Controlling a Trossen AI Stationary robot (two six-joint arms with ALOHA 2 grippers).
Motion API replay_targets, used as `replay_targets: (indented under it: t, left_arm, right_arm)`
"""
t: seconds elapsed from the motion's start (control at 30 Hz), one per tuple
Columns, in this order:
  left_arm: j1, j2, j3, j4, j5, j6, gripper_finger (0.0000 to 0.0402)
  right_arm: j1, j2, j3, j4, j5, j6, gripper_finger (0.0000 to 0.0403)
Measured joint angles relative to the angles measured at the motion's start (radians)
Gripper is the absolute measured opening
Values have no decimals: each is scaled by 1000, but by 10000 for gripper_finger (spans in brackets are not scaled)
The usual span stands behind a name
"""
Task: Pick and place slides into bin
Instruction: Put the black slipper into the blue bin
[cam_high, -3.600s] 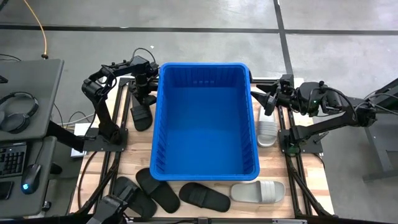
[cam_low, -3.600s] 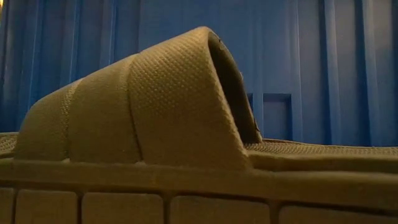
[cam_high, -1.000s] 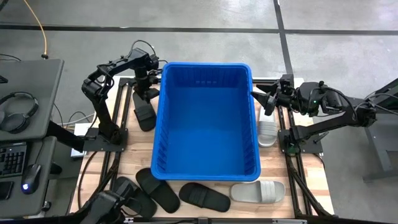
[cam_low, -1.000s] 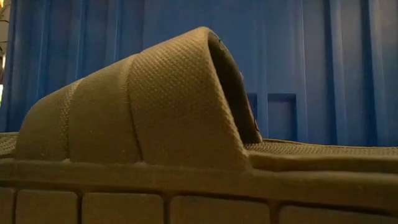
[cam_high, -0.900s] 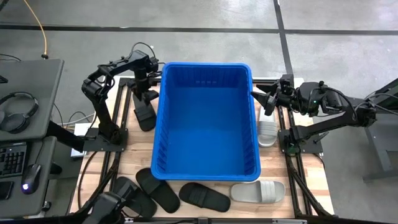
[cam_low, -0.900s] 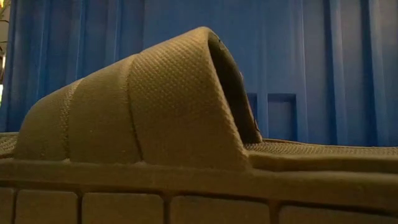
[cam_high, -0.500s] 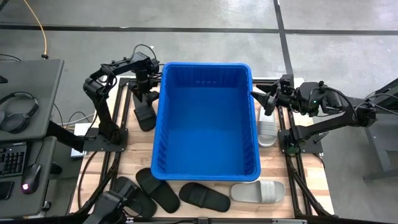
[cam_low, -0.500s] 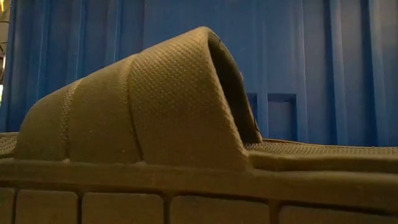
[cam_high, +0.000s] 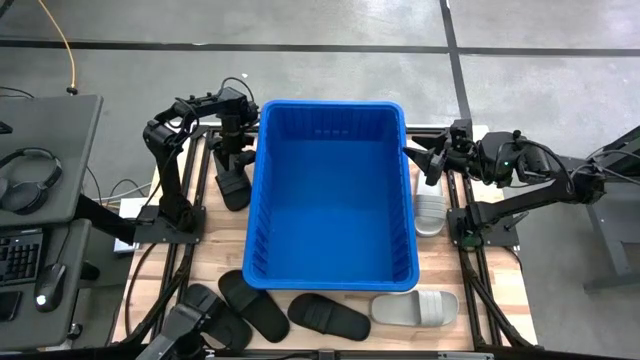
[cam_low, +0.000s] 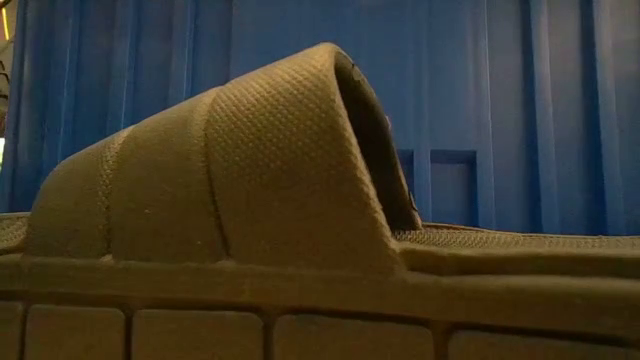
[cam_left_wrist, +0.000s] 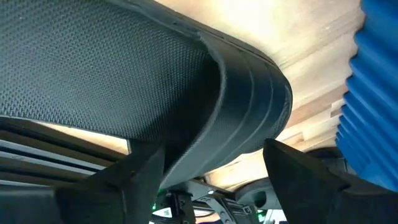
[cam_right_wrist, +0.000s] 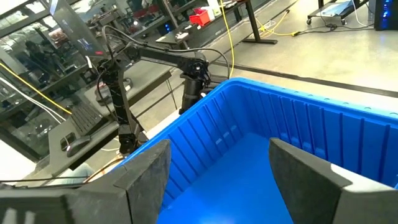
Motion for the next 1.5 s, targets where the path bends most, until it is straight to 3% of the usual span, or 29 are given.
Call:
replay_targets:
  t: [0.5,1.13,1.5]
  left_arm:
    - [0,0,0,34,12,-98,174]
    - [-31,50,18,-14,10,-111,178]
    - [-32,57,23,-20,27,-110,97]
  right_arm:
    - [0,0,0,0,8,-7,261]
    - [0,0,0,0,2,-3,261]
    - [0,0,0,0,7,-14,261]
